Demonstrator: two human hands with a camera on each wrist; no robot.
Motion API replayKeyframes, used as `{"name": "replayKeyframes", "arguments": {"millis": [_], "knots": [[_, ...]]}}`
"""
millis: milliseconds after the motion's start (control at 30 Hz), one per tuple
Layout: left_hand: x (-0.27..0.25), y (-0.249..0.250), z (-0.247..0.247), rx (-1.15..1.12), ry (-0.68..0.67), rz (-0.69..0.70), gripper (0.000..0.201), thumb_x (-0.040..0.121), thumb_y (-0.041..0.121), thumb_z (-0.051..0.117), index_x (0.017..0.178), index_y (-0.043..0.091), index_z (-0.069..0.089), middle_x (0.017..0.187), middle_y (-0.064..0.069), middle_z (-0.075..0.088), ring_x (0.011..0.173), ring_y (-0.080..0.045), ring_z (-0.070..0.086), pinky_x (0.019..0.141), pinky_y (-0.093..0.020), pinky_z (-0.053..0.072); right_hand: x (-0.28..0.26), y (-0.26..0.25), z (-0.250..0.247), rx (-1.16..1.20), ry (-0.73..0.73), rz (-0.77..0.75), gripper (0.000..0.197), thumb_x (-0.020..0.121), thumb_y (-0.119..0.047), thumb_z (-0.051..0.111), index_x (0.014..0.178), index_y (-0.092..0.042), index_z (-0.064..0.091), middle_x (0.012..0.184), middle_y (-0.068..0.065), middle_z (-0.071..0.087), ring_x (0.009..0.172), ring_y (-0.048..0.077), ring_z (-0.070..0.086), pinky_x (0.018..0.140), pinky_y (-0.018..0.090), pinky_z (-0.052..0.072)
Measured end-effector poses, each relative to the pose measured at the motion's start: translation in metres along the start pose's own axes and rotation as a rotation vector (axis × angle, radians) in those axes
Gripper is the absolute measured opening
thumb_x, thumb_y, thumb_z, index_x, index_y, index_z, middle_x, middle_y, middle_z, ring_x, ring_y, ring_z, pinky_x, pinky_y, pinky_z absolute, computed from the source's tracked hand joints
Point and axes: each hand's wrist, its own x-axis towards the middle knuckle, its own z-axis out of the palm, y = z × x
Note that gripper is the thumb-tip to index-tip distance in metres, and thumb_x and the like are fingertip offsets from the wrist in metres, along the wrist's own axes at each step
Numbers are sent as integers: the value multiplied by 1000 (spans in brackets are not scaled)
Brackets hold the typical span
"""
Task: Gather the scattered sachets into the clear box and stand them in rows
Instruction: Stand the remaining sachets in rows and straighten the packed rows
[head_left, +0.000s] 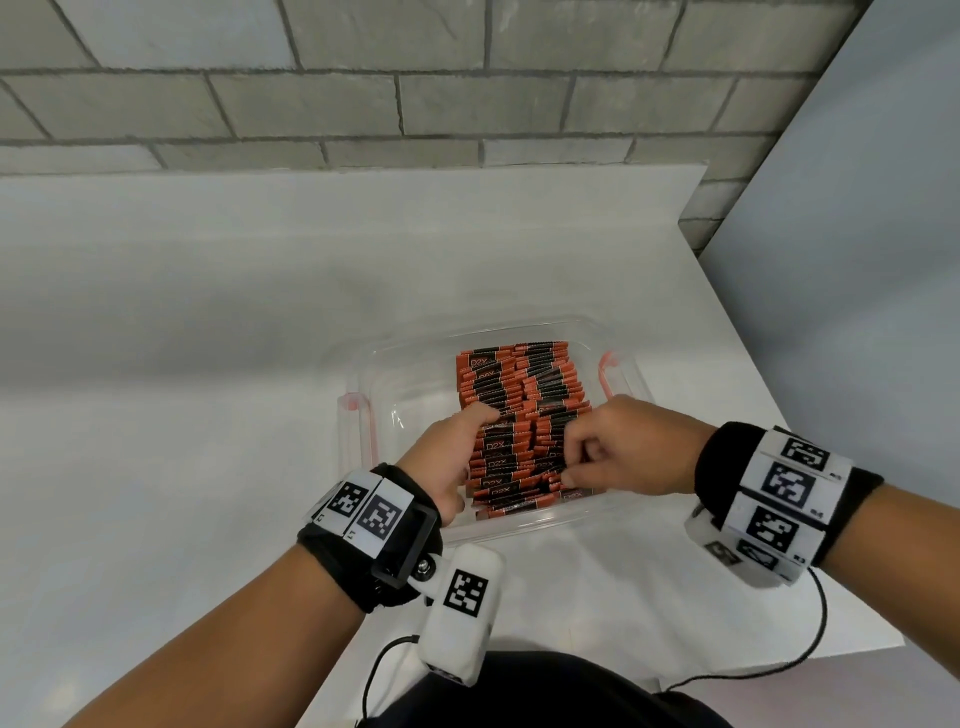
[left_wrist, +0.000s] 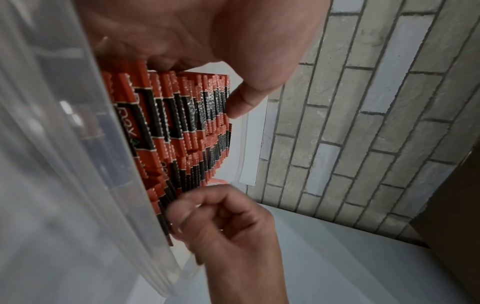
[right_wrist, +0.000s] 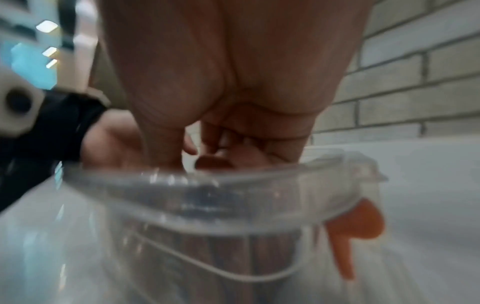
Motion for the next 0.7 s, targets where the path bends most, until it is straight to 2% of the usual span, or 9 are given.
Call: {"name": "replayKeyframes", "arguments": {"millis": [67, 133, 200, 300, 400, 467, 500, 600, 700], "knots": [[2, -1, -3, -16, 23, -10, 27, 94, 47, 47, 96, 22, 57, 116, -5, 62, 116, -25, 51, 112, -50, 25, -2, 1, 0, 193, 262, 81, 14, 89, -33, 64, 85, -19, 61, 68, -9, 54, 59, 1, 50, 65, 11, 36], [1, 2, -5, -58, 46, -3, 39, 93, 55, 47, 112, 21, 53, 141, -9, 48, 137, -31, 35, 115, -53, 21, 0, 1, 0, 391, 479, 255, 25, 91, -37, 59, 107, -18, 57, 96, -1, 59, 85, 9, 55, 80, 20, 38], [-1, 5, -4, -90, 83, 28, 59, 94, 58, 43, 139, 20, 40, 153, -12, 33, 143, -33, 25, 116, -52, 19, 3, -1, 3, 598, 469, 405, 51, 93, -45, 52, 135, -16, 44, 130, 1, 53, 115, 14, 51, 92, 25, 38], [-2, 13, 0, -149, 114, 72, 71, 94, 61, 37, 149, 17, 28, 158, -12, 23, 146, -31, 17, 117, -48, 16, 15, 0, 10, 805, 407, 424, 72, 94, -56, 42, 149, -12, 27, 157, -2, 22, 141, 15, 28, 105, 29, 27], [2, 16, 2, -206, 86, 84, 58, 95, 61, 33, 130, 18, 50, 151, -11, 37, 142, -30, 28, 115, -46, 24, 26, 0, 13, 966, 363, 428, 78, 90, -67, 37, 149, -17, 29, 159, -9, 5, 143, 14, 20, 109, 32, 22], [-1, 18, 6, -256, 61, 70, 48, 97, 59, 32, 97, 19, 59, 119, -10, 63, 119, -28, 54, 95, -42, 42, 31, 1, 16, 1062, 321, 439, 91, 78, -79, 41, 148, -21, 32, 159, -9, 13, 138, 17, 34, 113, 40, 26], [-2, 19, 7, -259, 59, 68, 50, 97, 59, 32, 95, 18, 60, 107, -9, 66, 108, -26, 59, 87, -39, 46, 33, 1, 17, 1090, 308, 444, 92, 77, -79, 43, 147, -22, 32, 158, -8, 18, 134, 18, 40, 113, 44, 30], [3, 22, 0, -243, 74, 83, 70, 95, 63, 32, 143, 12, 38, 145, -14, 44, 136, -31, 38, 112, -47, 30, 29, -5, 9, 1082, 329, 447, 64, 90, -66, 39, 133, -21, 50, 156, -1, 25, 139, 17, 33, 116, 43, 25], [5, 33, -2, -291, 162, 94, 81, 95, 65, 32, 154, 13, 13, 160, -13, 13, 148, -29, 11, 117, -45, 13, 25, -10, -4, 1076, 381, 478, 49, 100, -49, 35, 123, -11, 54, 137, 6, 47, 136, 21, 35, 116, 37, 23]]}}
